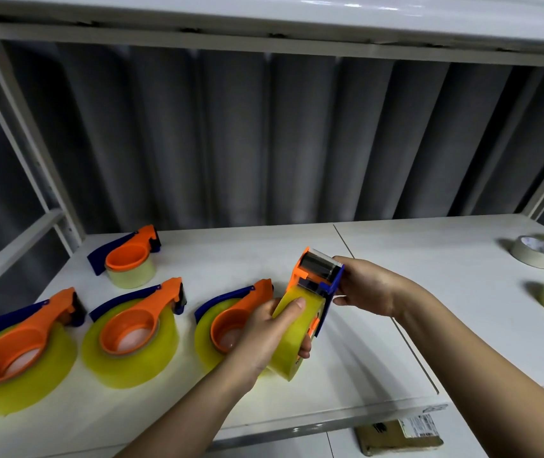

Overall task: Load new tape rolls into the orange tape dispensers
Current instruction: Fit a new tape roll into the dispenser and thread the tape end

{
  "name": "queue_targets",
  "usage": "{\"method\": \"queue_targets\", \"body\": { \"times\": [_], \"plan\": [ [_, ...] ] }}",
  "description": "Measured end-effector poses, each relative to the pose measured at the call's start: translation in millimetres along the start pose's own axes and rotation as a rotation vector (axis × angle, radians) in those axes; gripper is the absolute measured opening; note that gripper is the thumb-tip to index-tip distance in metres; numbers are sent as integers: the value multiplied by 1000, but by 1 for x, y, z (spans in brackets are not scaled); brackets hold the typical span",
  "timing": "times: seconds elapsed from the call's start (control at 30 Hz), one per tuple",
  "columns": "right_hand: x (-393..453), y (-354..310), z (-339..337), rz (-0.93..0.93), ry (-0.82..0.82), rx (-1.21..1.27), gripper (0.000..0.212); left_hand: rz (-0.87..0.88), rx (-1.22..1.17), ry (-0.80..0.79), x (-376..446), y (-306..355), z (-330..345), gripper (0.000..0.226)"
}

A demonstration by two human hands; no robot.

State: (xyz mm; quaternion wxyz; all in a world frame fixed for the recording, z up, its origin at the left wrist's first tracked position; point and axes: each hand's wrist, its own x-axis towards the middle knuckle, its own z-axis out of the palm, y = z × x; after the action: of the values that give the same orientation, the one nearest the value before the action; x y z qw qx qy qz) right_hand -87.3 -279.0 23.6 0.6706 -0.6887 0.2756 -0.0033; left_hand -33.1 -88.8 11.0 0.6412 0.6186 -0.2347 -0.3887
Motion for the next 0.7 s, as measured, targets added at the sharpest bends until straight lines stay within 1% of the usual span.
{"method": "queue_targets", "body": {
  "times": [0.1, 0.2, 0.27, 0.33, 0.37, 0.4, 0.47, 0.5, 0.53, 0.57, 0.63, 0.7],
  "plan": [
    [-1, 4, -1, -8, -42, 35, 17, -2, 4, 5, 0, 0, 0, 34],
    [0, 5, 1, 26, -43, 101, 14, 1, 18, 9, 0, 0, -1, 37],
    [1, 7, 2, 48, -33, 185, 15, 9, 4, 13, 1, 1, -1, 36],
    [0, 10, 4, 32, -16, 299, 17, 16, -4, 13, 2, 2, -2, 34],
    [0, 10, 6, -5, -5, 354, 19, 17, -8, 12, 3, 3, -2, 33],
    [0, 11, 9, -58, 4, 412, 27, 14, -14, 9, 4, 3, -3, 32],
    [3, 12, 15, -158, 28, 530, 48, 6, -22, 2, 6, 5, -3, 35],
    [4, 12, 18, -194, 50, 572, 54, -1, -28, 10, 7, 6, -3, 37],
    [5, 11, 22, -225, 88, 589, 55, -12, -44, 26, 7, 7, -2, 39],
    [5, 10, 26, -260, 132, 594, 51, -23, -60, 43, 8, 8, -2, 40],
    [3, 7, 32, -329, 223, 582, 36, -46, -84, 61, 10, 11, -1, 36],
    [1, 5, 37, -361, 272, 572, 26, -70, -118, 96, 14, 14, -2, 35]
  ]
}}
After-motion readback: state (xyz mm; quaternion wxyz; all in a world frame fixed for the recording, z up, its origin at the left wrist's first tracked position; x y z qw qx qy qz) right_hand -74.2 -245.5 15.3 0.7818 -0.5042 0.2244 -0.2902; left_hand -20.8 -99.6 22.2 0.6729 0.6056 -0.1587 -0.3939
